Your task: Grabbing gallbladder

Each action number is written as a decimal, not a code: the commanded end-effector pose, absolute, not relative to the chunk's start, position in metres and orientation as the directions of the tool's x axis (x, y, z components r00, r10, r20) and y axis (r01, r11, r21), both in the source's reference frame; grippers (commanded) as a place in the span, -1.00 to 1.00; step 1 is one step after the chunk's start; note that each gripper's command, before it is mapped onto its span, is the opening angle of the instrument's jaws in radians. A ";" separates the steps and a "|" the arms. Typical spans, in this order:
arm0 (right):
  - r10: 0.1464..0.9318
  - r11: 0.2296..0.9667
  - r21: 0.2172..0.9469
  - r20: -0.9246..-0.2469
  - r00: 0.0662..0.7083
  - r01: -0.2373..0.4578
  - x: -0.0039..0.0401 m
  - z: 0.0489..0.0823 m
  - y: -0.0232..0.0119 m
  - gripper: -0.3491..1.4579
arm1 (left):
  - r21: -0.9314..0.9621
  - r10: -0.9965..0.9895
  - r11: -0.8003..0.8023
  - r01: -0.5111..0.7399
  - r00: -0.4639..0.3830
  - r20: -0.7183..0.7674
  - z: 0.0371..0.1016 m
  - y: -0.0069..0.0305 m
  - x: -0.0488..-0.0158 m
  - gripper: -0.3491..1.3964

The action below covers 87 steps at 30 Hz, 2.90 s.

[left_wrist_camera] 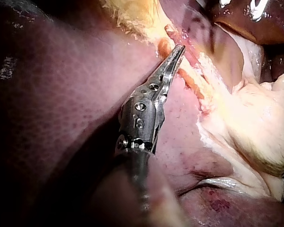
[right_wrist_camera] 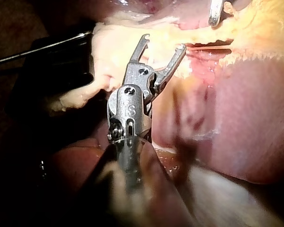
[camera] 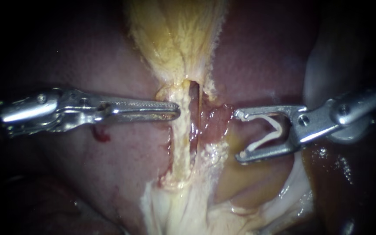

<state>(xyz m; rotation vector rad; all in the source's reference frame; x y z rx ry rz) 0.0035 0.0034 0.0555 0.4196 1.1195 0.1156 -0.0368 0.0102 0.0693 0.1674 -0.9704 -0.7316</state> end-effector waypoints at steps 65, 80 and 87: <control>0.297 0.916 0.383 -0.848 0.439 0.120 0.0032 0.0555 0.0033 -0.09 | 0.448 -0.586 0.797 0.406 0.337 0.737 0.0639 0.0142 -0.0375 0.15; 0.297 0.916 0.383 -0.848 0.439 0.119 0.0033 0.0555 0.0033 -0.09 | 0.467 -0.573 0.813 0.348 0.341 0.745 0.0642 0.0123 -0.0392 0.08; 0.297 0.916 0.383 -0.848 0.439 0.119 0.0033 0.0555 0.0033 -0.09 | 0.467 -0.573 0.813 0.347 0.341 0.745 0.0644 0.0126 -0.0395 0.06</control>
